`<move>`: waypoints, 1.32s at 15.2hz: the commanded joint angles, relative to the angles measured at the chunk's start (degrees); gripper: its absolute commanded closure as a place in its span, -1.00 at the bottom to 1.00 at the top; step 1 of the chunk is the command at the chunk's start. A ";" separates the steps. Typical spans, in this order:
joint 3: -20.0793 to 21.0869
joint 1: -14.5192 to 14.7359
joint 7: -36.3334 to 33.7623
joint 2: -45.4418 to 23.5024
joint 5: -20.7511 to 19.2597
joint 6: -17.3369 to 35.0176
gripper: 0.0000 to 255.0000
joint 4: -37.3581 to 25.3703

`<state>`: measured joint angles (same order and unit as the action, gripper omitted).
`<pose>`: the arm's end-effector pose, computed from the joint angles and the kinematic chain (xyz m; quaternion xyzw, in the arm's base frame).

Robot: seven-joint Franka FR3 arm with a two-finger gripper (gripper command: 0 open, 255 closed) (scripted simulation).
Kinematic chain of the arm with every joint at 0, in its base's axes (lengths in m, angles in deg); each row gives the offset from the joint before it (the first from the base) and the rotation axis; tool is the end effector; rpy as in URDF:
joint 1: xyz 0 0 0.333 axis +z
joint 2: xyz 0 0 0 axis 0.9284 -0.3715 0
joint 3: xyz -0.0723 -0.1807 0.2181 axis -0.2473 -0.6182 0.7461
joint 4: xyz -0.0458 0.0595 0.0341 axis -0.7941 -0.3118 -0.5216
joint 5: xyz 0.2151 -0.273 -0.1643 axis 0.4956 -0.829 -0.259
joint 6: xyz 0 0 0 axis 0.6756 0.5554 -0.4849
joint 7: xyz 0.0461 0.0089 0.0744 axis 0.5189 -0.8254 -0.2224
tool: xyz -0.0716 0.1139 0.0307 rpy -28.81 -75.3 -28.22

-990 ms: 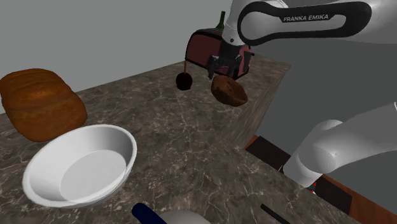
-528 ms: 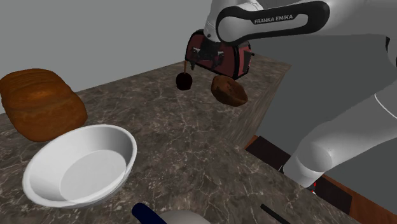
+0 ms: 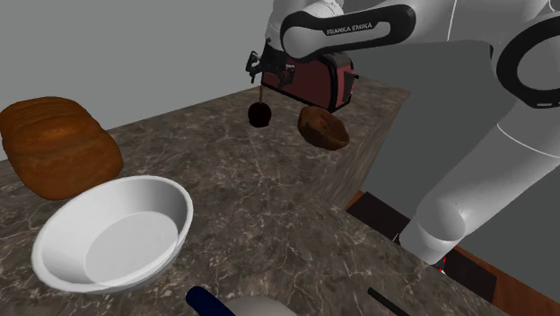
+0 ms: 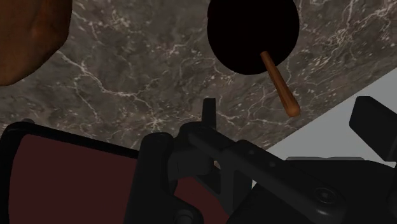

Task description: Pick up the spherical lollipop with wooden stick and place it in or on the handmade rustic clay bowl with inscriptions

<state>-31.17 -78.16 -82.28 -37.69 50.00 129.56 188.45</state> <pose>0.5707 0.0962 0.5105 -0.9086 0.3593 -0.2125 0.0123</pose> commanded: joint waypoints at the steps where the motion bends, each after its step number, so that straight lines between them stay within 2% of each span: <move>1: 0.12 -0.09 -1.29 -1.43 -1.04 1.17 -1.00 -0.33; 6: -0.03 -0.32 -2.36 -4.06 -2.71 4.46 -1.00 0.60; 14: -0.04 -0.31 -2.36 -4.06 -2.71 4.46 -1.00 0.60; 15: -0.04 -0.31 -2.36 -4.06 -2.71 4.46 1.00 0.60; 20: -0.03 -0.31 -2.38 -4.08 -2.73 4.47 1.00 0.59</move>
<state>-31.20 -78.46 -84.68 -41.71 47.25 134.08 188.98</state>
